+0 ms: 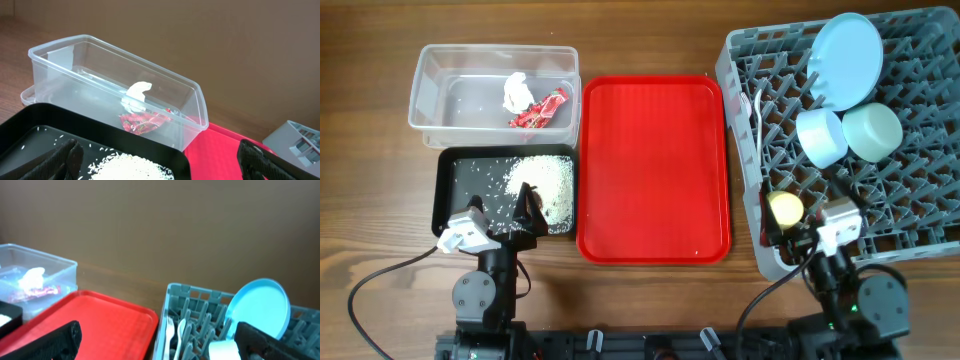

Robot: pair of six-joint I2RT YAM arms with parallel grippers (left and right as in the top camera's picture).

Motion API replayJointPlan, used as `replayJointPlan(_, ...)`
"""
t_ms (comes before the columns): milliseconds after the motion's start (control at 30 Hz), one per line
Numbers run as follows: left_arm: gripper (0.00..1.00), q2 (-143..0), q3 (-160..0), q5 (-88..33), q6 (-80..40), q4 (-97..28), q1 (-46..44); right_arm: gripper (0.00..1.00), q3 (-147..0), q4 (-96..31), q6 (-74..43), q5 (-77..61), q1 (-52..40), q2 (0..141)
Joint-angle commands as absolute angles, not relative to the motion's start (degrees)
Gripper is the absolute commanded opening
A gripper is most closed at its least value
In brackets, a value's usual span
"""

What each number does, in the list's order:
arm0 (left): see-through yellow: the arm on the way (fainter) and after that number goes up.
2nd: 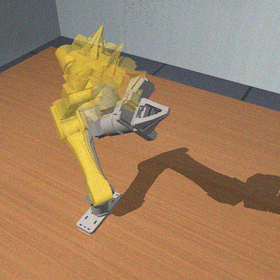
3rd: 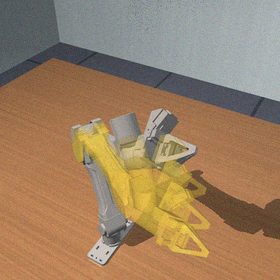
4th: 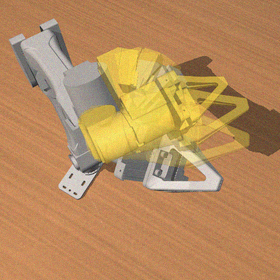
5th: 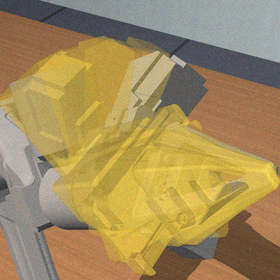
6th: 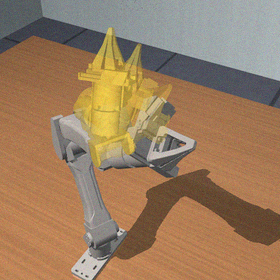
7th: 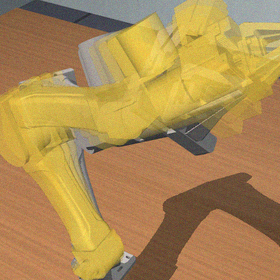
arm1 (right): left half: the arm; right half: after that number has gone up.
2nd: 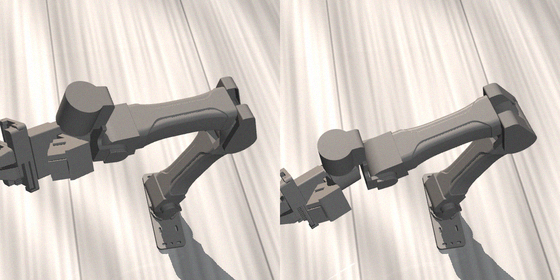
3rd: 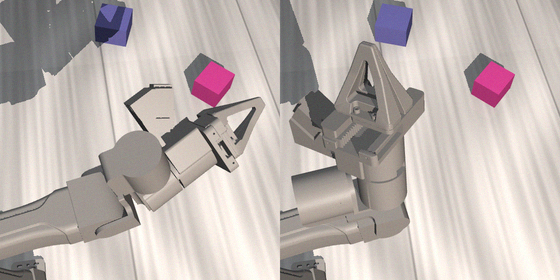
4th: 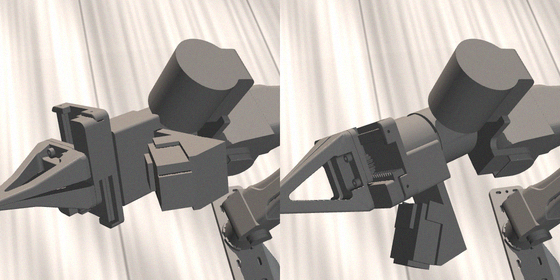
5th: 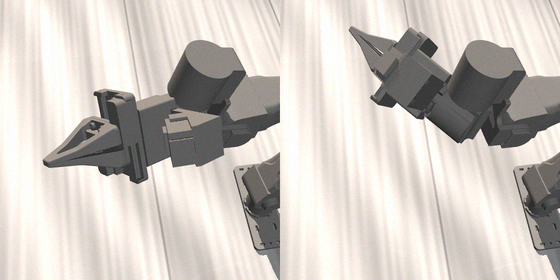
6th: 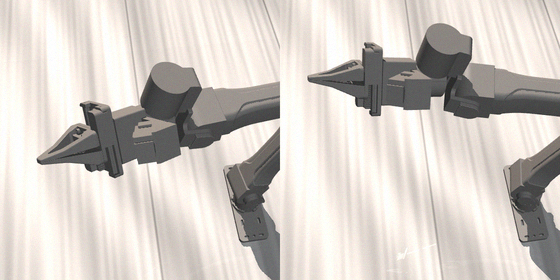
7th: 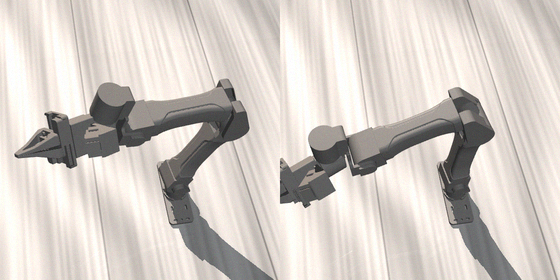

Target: Sort waste into correct bins and load items into the dishwasher rack

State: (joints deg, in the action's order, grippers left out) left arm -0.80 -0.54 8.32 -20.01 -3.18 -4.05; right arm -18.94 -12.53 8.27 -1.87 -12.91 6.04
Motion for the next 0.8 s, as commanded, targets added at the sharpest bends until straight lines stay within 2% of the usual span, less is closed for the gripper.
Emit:
replayJointPlan(0, 1.0, -0.4, -0.3, 9.0, -19.9, -3.2, -3.7, 1.0, -10.9, -7.1, 8.8, -2.2, -12.6, 0.1)
replayJointPlan(200, 1.0, -0.4, -0.3, 9.0, -19.9, -3.2, -3.7, 1.0, -0.3, 8.8, 9.0, -3.0, -11.9, 0.2)
replayJointPlan(367, 1.0, -0.4, -0.3, 9.0, -19.9, -3.2, -3.7, 1.0, -0.3, 7.9, 9.0, -2.9, -11.9, 0.2)
replayJointPlan(533, 1.0, -0.4, -0.3, 9.0, -19.9, -3.2, -3.7, 1.0, -0.3, 0.1, 9.0, -2.8, -11.9, 0.2)
replayJointPlan(767, 1.0, -0.4, -0.3, 9.1, -19.9, -3.2, -3.7, 1.0, -0.3, 0.1, 9.0, -2.9, -11.9, 1.0)
